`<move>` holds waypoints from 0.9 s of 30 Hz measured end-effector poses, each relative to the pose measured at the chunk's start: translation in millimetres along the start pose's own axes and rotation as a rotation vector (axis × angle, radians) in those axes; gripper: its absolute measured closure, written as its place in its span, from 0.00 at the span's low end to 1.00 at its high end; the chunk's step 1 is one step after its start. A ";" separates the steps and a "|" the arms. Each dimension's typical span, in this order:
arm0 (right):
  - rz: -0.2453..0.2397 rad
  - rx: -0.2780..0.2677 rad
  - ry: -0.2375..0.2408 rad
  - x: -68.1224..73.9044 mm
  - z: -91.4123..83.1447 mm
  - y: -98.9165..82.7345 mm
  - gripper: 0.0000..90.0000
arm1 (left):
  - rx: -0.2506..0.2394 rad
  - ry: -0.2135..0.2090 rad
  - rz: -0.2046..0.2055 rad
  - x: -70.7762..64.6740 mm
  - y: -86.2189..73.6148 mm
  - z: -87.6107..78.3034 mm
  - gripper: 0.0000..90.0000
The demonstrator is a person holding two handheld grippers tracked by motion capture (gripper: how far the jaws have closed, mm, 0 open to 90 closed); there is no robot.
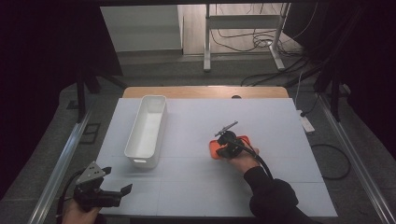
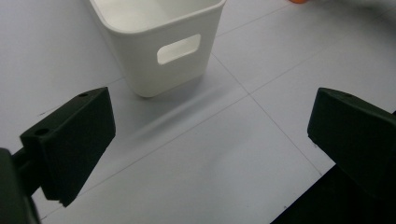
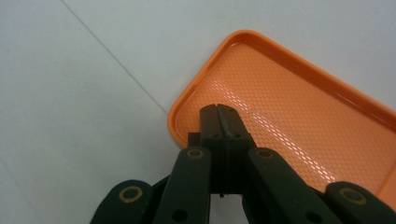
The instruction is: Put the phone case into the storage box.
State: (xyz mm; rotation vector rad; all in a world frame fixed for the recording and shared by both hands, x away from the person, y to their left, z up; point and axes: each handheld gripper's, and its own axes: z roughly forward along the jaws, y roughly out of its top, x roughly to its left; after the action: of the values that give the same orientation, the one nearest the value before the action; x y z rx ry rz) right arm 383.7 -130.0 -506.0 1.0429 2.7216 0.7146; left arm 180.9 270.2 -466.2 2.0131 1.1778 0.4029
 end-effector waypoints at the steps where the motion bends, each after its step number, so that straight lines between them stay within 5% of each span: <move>1: 0.001 0.003 0.006 0.5 -1.1 -1.5 0.99 | 0.000 0.000 0.000 0.0 0.0 0.0 0.02; 17: 0.023 0.038 0.026 1.6 -18.6 -27.7 0.99 | 0.001 0.000 -0.004 0.4 0.4 0.2 0.02; 27: 0.050 0.070 0.015 -10.2 -35.1 -49.9 0.99 | 0.006 0.006 -0.002 -0.5 0.9 1.0 0.03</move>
State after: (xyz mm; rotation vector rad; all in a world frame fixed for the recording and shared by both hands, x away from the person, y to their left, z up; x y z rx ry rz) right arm 351.4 -182.4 -499.5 1.1284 2.7605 0.6413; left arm 181.8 269.1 -466.1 2.0176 1.1860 0.4054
